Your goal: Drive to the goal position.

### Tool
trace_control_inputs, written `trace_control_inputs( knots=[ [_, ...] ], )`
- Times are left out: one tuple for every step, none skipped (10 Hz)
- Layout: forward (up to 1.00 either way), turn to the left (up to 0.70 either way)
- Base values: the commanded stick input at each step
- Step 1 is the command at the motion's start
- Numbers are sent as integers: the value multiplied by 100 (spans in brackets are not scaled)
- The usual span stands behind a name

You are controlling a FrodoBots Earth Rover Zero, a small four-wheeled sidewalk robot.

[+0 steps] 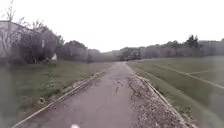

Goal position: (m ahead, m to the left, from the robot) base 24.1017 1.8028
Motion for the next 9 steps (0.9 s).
trace_control_inputs(
  knots=[
    [70,0],
    [70,0],
    [70,0],
    [70,0],
    [70,0],
    [70,-4],
    [70,-35],
    [70,-35],
    [69,-28]
  ],
)
